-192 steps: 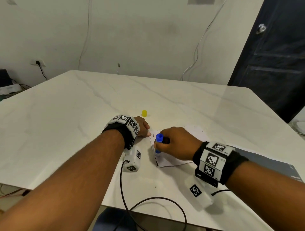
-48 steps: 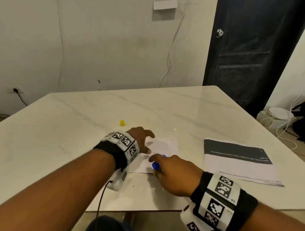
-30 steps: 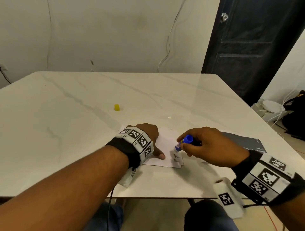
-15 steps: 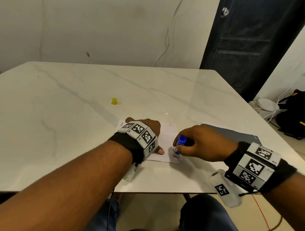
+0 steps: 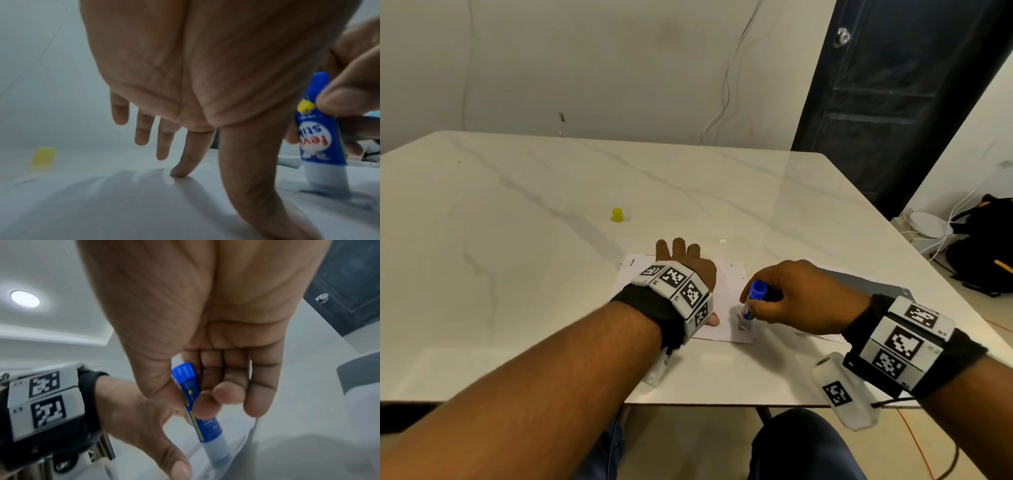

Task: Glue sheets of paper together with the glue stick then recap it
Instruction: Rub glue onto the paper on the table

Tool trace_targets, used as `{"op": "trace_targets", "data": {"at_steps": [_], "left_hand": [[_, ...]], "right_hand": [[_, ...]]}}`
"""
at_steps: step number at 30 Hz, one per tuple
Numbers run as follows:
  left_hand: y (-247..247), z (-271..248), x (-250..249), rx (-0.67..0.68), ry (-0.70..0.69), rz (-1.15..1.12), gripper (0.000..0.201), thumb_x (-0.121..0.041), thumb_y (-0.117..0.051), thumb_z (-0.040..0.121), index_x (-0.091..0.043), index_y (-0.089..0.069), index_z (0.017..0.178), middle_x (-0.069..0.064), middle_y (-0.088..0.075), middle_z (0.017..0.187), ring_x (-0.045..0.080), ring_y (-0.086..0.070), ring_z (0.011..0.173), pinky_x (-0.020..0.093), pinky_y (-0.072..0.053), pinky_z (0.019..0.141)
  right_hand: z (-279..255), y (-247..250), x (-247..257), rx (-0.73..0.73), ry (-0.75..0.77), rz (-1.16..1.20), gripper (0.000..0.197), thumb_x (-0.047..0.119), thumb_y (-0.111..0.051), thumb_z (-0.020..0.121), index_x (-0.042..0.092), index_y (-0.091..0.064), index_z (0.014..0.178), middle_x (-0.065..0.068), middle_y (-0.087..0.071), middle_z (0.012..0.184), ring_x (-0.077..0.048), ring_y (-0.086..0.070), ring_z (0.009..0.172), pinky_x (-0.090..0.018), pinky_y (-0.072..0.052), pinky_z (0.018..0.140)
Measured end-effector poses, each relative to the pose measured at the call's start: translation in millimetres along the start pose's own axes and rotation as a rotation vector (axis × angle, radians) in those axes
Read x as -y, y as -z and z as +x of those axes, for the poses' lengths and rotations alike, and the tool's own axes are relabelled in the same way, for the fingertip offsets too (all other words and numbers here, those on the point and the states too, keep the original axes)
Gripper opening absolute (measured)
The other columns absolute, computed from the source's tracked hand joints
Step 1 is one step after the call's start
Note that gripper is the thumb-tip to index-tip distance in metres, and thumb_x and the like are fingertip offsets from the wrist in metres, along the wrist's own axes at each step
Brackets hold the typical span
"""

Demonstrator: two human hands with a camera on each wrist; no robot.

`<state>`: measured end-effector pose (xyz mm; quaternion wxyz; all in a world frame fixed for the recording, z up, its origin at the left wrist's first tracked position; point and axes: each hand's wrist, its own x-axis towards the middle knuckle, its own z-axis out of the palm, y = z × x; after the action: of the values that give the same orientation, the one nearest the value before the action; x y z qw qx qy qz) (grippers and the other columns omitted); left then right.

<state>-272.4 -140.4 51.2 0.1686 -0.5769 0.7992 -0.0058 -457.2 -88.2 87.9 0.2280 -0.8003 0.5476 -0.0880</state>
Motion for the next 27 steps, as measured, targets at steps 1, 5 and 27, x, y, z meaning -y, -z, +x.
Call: {"op": "trace_targets", "data": {"at_steps": [1,5,27], "left_hand": [[-0.9,1.0,-0.6,-0.007,-0.010,-0.018,0.090,-0.071,-0.069,0.064,-0.014,-0.047,0.131,0.015,-0.038,0.147,0.038,-0.029,0.138,0.057,-0.019,0.112],[-2.4,3.5,-1.1,0.010,-0.023,-0.140,0.079,-0.066,-0.076,0.061,-0.012,-0.052,0.114,0.008,-0.050,0.110,0.028,-0.052,0.107,0.040,-0.045,0.088],[4.7,1.9,-0.9,0.081,-0.029,-0.120,0.081,-0.064,-0.073,0.068,-0.011,-0.051,0.126,0.009,-0.048,0.132,0.029,-0.048,0.121,0.043,-0.043,0.103]], "right_hand": [[1.3,2.1,-1.3,-0.023,-0.015,0.045,0.015,0.032,-0.069,0.086,0.024,-0.076,0.097,0.006,-0.076,0.083,-0.009,-0.070,0.073,-0.026,-0.058,0.073],[6.9,5.5,-4.3,-0.059,-0.034,0.086,0.010,0.030,-0.070,0.083,0.027,-0.076,0.090,0.007,-0.075,0.077,-0.003,-0.069,0.067,-0.022,-0.056,0.068],[25.9,-1.4,-11.2,0.004,-0.059,0.026,0.013,0.029,-0.066,0.087,0.022,-0.075,0.091,0.010,-0.070,0.065,0.001,-0.064,0.056,-0.019,-0.053,0.062]]}}
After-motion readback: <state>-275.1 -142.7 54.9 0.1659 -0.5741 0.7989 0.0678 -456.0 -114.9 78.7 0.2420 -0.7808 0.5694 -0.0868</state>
